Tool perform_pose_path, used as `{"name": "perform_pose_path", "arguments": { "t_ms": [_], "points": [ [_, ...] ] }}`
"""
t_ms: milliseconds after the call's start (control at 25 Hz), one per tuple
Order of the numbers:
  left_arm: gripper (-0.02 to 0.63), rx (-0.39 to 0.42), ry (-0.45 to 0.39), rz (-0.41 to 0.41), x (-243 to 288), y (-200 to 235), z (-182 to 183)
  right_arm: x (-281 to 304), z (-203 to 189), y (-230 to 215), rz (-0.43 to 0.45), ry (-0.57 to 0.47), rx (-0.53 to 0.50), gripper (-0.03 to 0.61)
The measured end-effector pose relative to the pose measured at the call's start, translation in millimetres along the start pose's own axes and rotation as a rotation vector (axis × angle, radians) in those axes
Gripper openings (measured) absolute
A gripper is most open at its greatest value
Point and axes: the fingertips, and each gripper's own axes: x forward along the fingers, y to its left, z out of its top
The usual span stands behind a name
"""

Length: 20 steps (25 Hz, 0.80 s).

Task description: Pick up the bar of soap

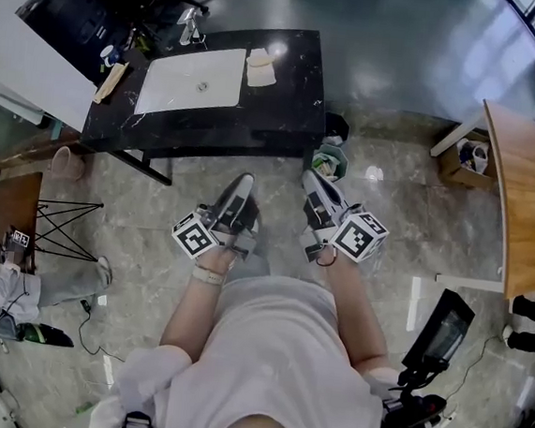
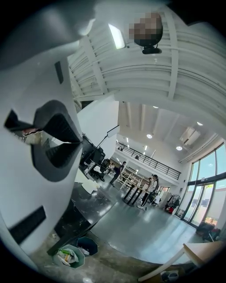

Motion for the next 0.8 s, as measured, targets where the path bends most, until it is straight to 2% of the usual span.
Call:
{"name": "perform_pose_path", "arguments": {
  "t_ms": [320,800],
  "points": [
    [0.006,-0.044,0.013,0.032,29.6,78.3,51.8,85.1,3.4,-43.7,-0.047,0.021,0.018,0.021],
    [0.006,-0.104,0.024,0.055,61.5,208.8,162.4,259.9,-5.8,-101.3,-0.103,0.074,0.035,0.023]
  ]
}}
